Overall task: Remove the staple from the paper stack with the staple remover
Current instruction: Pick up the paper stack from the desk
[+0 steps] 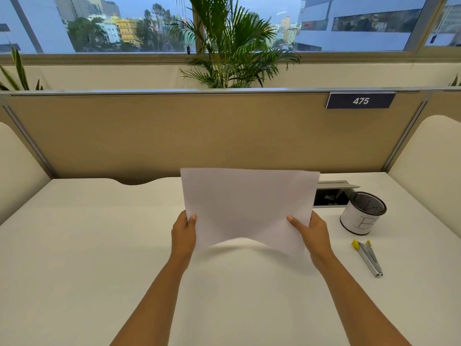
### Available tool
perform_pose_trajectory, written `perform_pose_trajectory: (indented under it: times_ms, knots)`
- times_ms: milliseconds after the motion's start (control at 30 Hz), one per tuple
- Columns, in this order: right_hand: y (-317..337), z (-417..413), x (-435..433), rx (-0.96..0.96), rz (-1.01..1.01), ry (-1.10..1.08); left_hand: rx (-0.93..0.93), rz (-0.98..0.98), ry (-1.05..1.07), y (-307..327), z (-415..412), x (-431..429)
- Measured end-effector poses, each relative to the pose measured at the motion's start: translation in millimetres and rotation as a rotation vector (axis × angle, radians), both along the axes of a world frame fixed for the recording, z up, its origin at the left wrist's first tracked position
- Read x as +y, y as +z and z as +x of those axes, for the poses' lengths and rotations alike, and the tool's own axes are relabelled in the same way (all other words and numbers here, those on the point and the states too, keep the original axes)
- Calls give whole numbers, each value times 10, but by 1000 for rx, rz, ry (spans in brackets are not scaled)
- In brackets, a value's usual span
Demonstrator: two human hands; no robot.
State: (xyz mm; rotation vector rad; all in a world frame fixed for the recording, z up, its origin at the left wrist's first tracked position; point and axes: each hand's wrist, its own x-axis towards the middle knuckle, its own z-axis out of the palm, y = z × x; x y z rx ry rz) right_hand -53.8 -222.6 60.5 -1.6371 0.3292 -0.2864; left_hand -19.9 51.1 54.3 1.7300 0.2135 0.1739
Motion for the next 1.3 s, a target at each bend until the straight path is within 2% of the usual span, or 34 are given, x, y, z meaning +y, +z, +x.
perform_pose_trajectory:
  times_ms: [267, 433, 733, 1067, 1200, 1300]
  knots:
    - [295, 120, -165, -14, -74, 46, 67, 32, -40, 227, 149, 55]
    - [348, 66, -45, -83, -9, 10, -13, -48, -39, 288, 84, -2]
    - [-58, -128, 309, -61, 33, -6, -15, -157, 18, -8, -171, -190]
    - [-355, -174, 265, 53, -17, -14, 77, -65, -15, -290, -223, -102]
    - [-263, -126, 174, 50, -50, -16, 88, -11, 42, -250, -163, -60]
    - [-160, -39, 69, 46, -46, -38, 96, -45, 25, -142, -99, -19]
